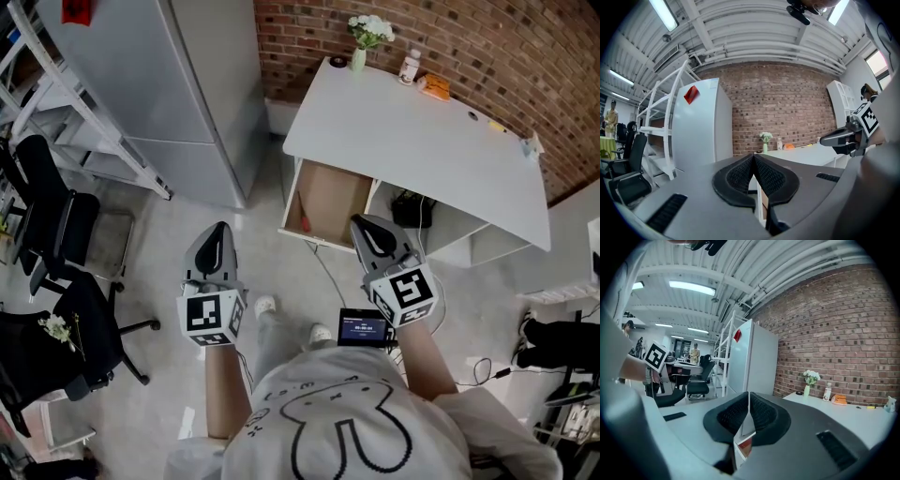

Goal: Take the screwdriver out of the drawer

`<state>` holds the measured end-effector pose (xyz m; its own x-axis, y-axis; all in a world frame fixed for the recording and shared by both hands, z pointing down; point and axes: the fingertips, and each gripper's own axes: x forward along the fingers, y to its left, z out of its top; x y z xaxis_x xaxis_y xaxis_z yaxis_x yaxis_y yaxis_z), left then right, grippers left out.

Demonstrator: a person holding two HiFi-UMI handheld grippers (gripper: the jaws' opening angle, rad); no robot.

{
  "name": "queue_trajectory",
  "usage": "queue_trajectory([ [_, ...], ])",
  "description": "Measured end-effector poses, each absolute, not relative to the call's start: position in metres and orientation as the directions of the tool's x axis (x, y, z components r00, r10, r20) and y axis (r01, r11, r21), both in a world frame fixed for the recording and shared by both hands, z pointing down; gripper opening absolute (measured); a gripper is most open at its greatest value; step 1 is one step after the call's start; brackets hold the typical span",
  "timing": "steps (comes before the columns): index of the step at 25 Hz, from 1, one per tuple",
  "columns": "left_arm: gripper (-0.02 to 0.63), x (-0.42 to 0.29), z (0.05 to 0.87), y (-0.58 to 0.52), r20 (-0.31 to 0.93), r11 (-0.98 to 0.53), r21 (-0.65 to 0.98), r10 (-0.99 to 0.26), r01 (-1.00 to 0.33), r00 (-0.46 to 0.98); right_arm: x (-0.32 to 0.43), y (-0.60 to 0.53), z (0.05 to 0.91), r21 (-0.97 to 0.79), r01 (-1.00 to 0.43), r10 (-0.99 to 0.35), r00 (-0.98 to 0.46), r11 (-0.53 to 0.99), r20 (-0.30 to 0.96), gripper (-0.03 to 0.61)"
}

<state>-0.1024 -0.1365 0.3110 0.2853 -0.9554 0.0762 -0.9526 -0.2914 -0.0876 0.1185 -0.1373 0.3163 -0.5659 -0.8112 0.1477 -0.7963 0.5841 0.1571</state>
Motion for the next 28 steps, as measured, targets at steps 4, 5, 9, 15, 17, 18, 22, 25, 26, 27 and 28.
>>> queue_trajectory([
  [4, 0.012, -0.113, 0.315, -0.163, 0.089, -0.326, -0.084, -0.944, -0.942, 0.319, 0.112, -0.155, 0.321, 0.14, -0.825, -0.834, -0.526, 0.548, 0.164, 0.023],
  [5, 0.012, -0.117, 0.316, -0.17, 0.09, -0.332, -0.083, -0.942, -0.94, 0.325, 0.11, -0.161, 0.322, 0.137, -0.83, -0.838, -0.519, 0.541, 0.169, 0.023],
  [9, 0.012, -0.139, 0.32, -0.2, 0.101, -0.35, -0.076, -0.934, -0.934, 0.342, 0.094, -0.19, 0.328, 0.132, -0.848, -0.853, -0.486, 0.513, 0.188, 0.023],
  [15, 0.012, -0.188, 0.337, -0.252, 0.138, -0.366, -0.049, -0.924, -0.929, 0.356, 0.058, -0.237, 0.344, 0.123, -0.868, -0.864, -0.447, 0.481, 0.231, 0.023],
  [17, 0.012, -0.2, 0.345, -0.27, 0.15, -0.377, -0.038, -0.918, -0.926, 0.367, 0.047, -0.252, 0.352, 0.125, -0.873, -0.866, -0.432, 0.472, 0.251, 0.023],
  [18, 0.012, -0.206, 0.35, -0.278, 0.158, -0.383, -0.03, -0.914, -0.923, 0.374, 0.042, -0.259, 0.357, 0.126, -0.876, -0.867, -0.423, 0.466, 0.264, 0.023],
  [22, 0.012, -0.229, 0.371, -0.298, 0.2, -0.406, 0.004, -0.895, -0.914, 0.399, 0.025, -0.277, 0.375, 0.124, -0.884, -0.862, -0.395, 0.451, 0.317, 0.023],
  [25, 0.012, -0.239, 0.384, -0.308, 0.228, -0.415, 0.009, -0.885, -0.91, 0.406, 0.018, -0.288, 0.386, 0.125, -0.88, -0.85, -0.394, 0.459, 0.349, 0.023],
  [26, 0.012, -0.241, 0.388, -0.309, 0.238, -0.414, 0.013, -0.883, -0.91, 0.405, 0.016, -0.291, 0.39, 0.124, -0.878, -0.846, -0.395, 0.463, 0.358, 0.023],
  [27, 0.012, -0.243, 0.393, -0.309, 0.249, -0.411, 0.021, -0.881, -0.912, 0.402, 0.014, -0.292, 0.394, 0.122, -0.876, -0.841, -0.397, 0.467, 0.368, 0.023],
  [28, 0.012, -0.245, 0.399, -0.309, 0.261, -0.407, 0.03, -0.879, -0.913, 0.4, 0.013, -0.294, 0.399, 0.118, -0.874, -0.835, -0.399, 0.471, 0.378, 0.023],
])
